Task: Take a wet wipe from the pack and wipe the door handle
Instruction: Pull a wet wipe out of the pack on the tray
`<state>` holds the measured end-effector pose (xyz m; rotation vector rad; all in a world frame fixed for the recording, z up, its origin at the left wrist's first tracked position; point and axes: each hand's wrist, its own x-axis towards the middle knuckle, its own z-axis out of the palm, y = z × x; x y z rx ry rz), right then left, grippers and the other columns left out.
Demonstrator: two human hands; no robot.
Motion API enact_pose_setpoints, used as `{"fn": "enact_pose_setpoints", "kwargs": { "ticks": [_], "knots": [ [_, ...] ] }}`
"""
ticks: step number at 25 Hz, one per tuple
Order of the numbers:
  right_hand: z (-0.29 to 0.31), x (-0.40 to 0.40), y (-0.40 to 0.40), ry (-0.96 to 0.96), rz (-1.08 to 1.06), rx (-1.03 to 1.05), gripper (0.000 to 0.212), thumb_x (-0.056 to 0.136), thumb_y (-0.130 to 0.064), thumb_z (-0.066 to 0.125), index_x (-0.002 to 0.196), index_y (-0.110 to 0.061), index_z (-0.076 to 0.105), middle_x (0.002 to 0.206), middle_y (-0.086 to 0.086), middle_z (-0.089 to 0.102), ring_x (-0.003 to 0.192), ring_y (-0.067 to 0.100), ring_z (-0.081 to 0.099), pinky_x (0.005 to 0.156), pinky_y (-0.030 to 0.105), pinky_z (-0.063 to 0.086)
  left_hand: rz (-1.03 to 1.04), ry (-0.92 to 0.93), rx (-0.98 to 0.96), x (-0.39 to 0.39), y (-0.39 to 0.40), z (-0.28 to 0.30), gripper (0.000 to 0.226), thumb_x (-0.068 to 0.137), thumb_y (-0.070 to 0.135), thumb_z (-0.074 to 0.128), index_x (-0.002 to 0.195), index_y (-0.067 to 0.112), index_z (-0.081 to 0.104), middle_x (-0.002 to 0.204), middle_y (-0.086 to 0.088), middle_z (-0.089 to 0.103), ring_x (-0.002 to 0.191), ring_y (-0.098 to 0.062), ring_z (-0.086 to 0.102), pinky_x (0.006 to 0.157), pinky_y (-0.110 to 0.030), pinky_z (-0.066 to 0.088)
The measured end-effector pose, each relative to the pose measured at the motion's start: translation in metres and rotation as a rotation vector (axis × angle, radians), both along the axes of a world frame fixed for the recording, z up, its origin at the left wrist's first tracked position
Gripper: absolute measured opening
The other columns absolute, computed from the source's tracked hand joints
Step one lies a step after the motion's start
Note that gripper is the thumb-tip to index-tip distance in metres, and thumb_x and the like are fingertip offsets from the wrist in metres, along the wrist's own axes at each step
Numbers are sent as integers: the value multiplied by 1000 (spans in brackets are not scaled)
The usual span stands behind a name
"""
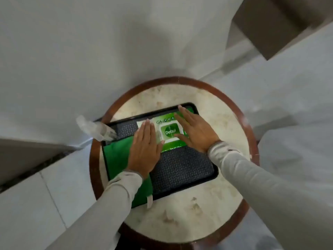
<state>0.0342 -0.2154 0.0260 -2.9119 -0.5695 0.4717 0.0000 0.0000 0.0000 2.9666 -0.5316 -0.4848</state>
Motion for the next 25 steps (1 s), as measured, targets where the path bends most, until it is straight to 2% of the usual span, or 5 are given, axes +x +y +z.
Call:
{"fn": "enact_pose_setpoints", "kwargs": {
  "ticks": [8,11,14,18,25],
  "knots": [
    [-55,5,-11,-543,390,-147,68,103,-57,58,130,4,69,133,26,72,120,38,73,94,49,64,-57,-275,-87,-5,-7,-59,95,108,67,25,161,-13,30,169,-30,21,158,-40,19,129,-54,24],
    [-50,19,-7,-634,434,-124,56,111,-46,46,102,-2,79,98,17,84,89,31,82,83,42,66,-46,-260,-103,-5,-4,-58,102,104,72,28,160,-13,30,169,-30,21,157,-41,19,129,-54,23],
    [-30,38,-2,-381,270,48,65,111,-47,29,87,-8,75,71,13,76,65,36,72,62,39,54,-24,-232,-118,-5,-7,-52,100,104,70,28,160,-12,31,169,-30,22,157,-41,21,129,-53,25],
    [-18,48,-8,-86,239,-17,77,103,-59,6,106,-18,71,85,9,75,77,34,70,63,39,48,124,-261,-269,-4,-12,-44,76,108,52,31,150,-7,54,161,-30,39,151,-41,36,122,-61,33],
    [-18,50,-9,-50,204,63,76,103,-61,10,102,-18,73,65,6,61,53,25,49,58,35,41,407,-383,-355,8,-45,-32,19,88,18,86,105,12,82,118,-18,68,110,-37,62,97,-55,46]
  ]
}}
